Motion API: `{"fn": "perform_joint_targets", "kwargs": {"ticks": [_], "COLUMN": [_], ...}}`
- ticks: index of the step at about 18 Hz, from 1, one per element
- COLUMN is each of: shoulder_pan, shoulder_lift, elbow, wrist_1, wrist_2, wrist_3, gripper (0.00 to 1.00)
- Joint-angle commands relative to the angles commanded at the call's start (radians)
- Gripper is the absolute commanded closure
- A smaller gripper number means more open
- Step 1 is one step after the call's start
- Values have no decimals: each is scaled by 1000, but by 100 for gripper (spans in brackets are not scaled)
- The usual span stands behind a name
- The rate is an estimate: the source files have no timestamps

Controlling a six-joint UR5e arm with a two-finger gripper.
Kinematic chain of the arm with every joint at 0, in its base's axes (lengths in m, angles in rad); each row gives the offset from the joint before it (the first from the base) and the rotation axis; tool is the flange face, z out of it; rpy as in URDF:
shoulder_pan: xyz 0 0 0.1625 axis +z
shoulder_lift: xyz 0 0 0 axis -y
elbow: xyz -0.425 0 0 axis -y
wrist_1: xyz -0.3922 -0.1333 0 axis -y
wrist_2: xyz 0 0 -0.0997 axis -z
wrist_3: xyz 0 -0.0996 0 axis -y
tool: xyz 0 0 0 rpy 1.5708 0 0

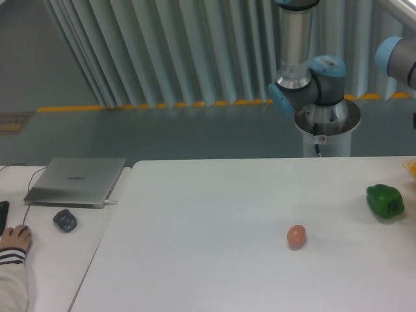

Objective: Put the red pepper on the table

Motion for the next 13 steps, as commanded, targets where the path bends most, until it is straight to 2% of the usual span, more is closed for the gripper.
{"fn": "perform_joint_targets", "kwargs": {"ticks": [2, 4, 6, 13], "shoulder_pan": [46, 71, 88, 98], "shoulder_lift": [-3, -11, -12, -24], "elbow": [-22, -41, -67, -81], "wrist_1": [15, 44, 58, 61], "wrist_2": [-3, -5, -6, -8], "wrist_3": [179, 279, 303, 330], "gripper": [0, 0, 0, 0]}}
